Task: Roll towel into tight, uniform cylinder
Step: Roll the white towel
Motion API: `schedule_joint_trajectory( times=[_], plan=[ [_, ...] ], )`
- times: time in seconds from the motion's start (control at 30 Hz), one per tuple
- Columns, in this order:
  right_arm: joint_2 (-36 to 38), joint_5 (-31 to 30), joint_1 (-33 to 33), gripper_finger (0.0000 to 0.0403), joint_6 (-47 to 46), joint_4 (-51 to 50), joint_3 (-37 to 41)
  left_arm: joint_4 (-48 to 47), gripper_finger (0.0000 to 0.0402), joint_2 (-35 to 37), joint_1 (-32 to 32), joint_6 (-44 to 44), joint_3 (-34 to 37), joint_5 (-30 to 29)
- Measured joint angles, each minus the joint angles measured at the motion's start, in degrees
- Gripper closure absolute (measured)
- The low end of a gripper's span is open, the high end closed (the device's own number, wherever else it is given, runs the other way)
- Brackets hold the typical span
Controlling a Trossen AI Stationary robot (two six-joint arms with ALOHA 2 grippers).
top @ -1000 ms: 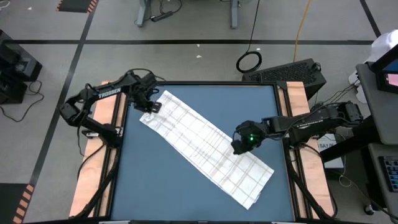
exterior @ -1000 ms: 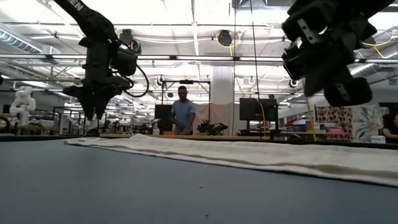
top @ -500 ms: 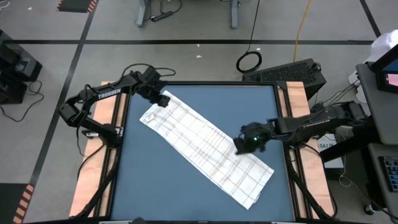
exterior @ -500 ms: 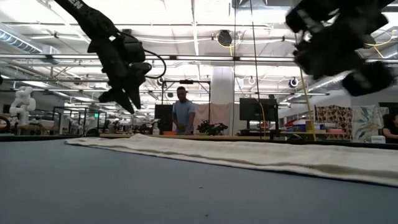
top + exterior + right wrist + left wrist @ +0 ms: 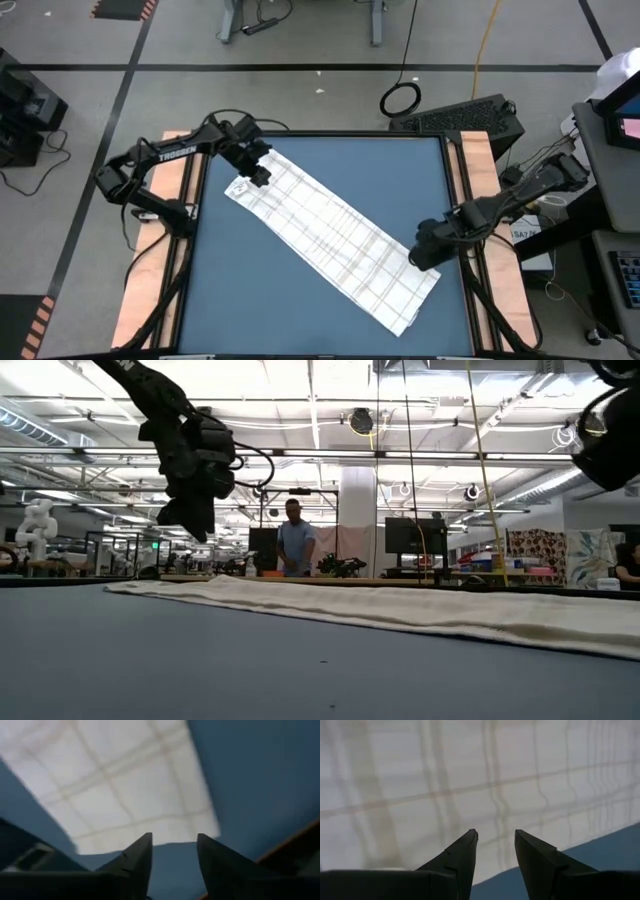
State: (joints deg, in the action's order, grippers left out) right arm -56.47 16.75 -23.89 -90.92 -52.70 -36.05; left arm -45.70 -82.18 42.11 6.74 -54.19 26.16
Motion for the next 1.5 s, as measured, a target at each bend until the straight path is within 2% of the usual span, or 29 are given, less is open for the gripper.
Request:
schedule_joint_trajectory(
  times=[0.17,0.33,0.47,0.7,1.07,1.2,1.5],
  plan=[
    [-0.2,-2.9,-3.2,0.0214,3.5,-4.8,0.0,-0.2,0.0261,0.0,-3.2,2.3,0.0,0.6],
    [-0.2,-5.9,-6.0,0.0204,5.0,-7.4,0.9,-0.3,0.0261,0.0,-7.9,8.0,-1.3,0.4],
    [0.0,-6.0,-8.5,0.0204,4.8,-3.4,4.0,-0.2,0.0261,0.0,-12.2,11.3,-2.8,-1.8],
    [0.4,-3.7,-11.1,0.0204,0.0,10.2,11.5,-1.3,0.0261,0.0,-18.0,14.1,-5.0,-4.1],
    [0.4,-3.3,-14.6,0.0205,-3.7,18.6,16.3,-1.0,0.0261,0.0,-20.0,18.4,-5.1,-5.7],
    [0.1,-3.1,-14.9,0.0225,-4.3,19.6,16.5,-1.0,0.0261,0.0,-20.0,18.4,-5.1,-6.4],
    [0.0,-3.3,-14.9,0.0299,-6.0,21.8,16.0,-1.0,0.0261,0.0,-20.0,16.7,-5.1,-7.7]
  ],
)
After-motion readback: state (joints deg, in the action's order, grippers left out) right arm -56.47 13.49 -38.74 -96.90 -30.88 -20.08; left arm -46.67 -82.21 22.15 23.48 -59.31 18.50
